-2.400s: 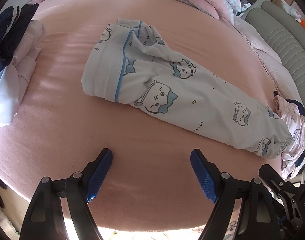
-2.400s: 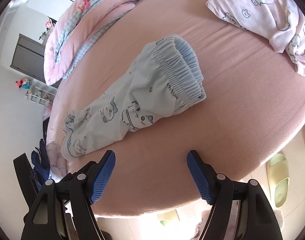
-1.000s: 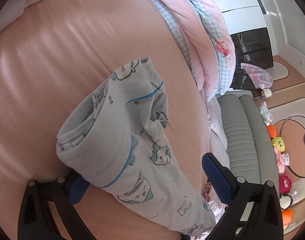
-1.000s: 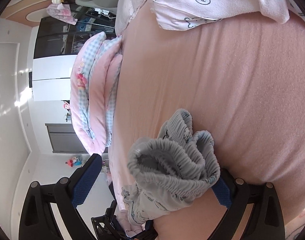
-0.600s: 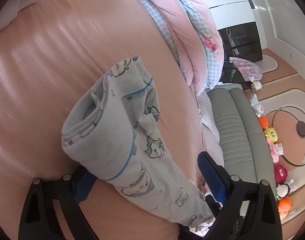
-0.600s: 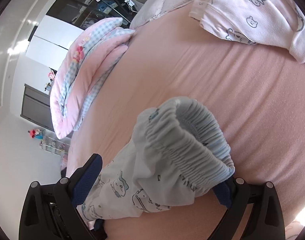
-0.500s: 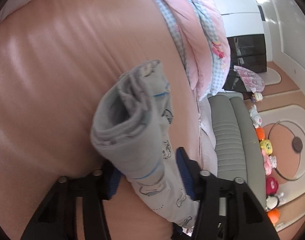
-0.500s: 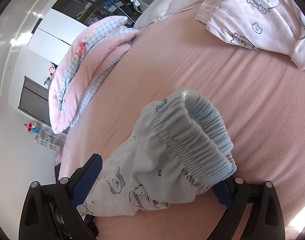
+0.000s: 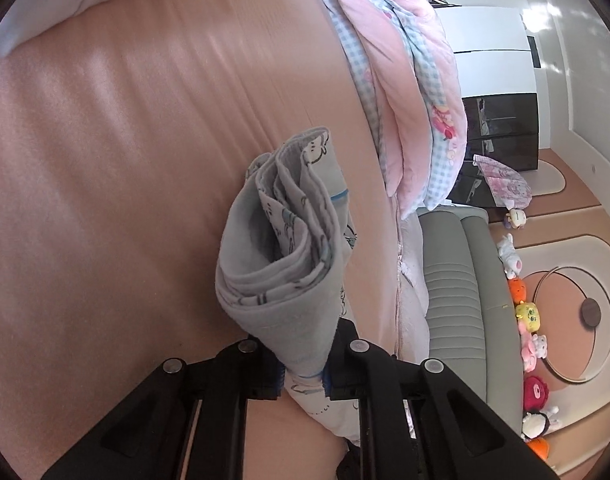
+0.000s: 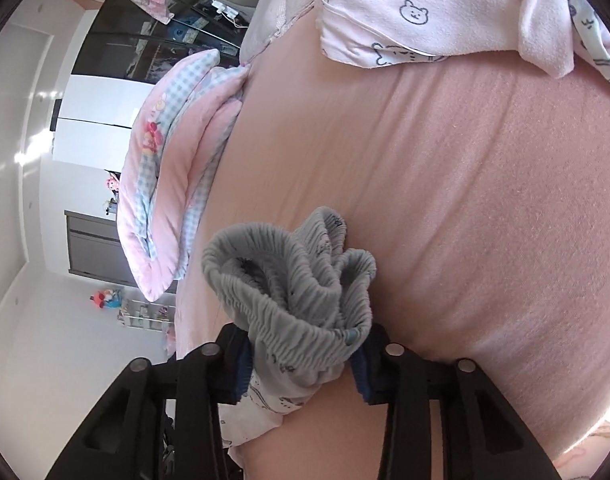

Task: Fold clothes
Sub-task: 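Lift both pants ends and bring the right gripper's cuff onto the left gripper's end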

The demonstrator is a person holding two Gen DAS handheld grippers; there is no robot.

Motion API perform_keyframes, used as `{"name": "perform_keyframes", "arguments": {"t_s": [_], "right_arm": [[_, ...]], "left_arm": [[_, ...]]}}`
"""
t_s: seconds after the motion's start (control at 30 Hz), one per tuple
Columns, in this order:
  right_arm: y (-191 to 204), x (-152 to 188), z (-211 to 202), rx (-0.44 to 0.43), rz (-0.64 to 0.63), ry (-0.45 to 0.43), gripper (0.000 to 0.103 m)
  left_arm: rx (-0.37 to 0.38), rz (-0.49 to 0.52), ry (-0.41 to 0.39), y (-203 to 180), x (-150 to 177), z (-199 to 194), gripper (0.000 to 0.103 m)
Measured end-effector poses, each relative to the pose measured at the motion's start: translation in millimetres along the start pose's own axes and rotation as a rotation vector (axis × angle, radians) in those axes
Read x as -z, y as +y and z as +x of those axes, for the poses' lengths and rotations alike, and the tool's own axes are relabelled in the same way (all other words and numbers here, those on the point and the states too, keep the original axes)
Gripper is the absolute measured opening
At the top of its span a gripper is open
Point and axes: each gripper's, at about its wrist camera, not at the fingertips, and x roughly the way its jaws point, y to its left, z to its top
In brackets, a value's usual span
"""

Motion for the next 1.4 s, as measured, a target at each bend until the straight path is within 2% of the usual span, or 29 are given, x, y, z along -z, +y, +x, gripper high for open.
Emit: {"name": "perform_keyframes", "arguments": {"t_s": [0.13,0.3,0.47,0.53,0.7,0.87,1.03,1.17,1.4], "right_arm": [[-1.4,-2.8,1.7,0.019,-0.023,0.025,0.027],[13.8,-3.3,1.9,0.091,-0.118,0.023,0.027],[42.4,-1.8,2.4,0.207,-0.270,0.021,0.027],[62.3,2.8,2.6,0.260,-0.376,0.007,0.027],[113.6,21.1,0.4,0.380,-0.648,-0.034,0.027],[150.4,34.7,-3.0,0.431,-0.789,-0.062,0.027],[174.7,54.9,3.4,0.477,-0.944,-0.080,0.027],[185.0,72.9,4.9,0.483,-1.012,-0.084,0.027],[206.9,107.8,20.7,0.421,-1.104,-0.021,0.027]], "left_arm": [[-0.066,0.020,0.003,3.5,3.8,-2.2,0.011],[-0.112,0.074,-0.003,-0.4,13.8,-9.7,0.011],[-0.176,0.138,-0.025,-7.2,21.9,-10.5,0.011],[-0.195,0.143,-0.023,-5.3,23.1,-7.6,0.011],[-0.154,0.089,-0.005,8.3,18.8,-4.2,0.011],[-0.138,0.076,-0.002,11.3,18.9,-2.9,0.012],[-0.157,0.117,-0.001,8.7,20.8,-3.6,0.012],[-0.150,0.119,0.010,10.6,19.5,-3.5,0.012],[-0.109,0.099,0.025,17.9,17.4,-4.8,0.012]]}}
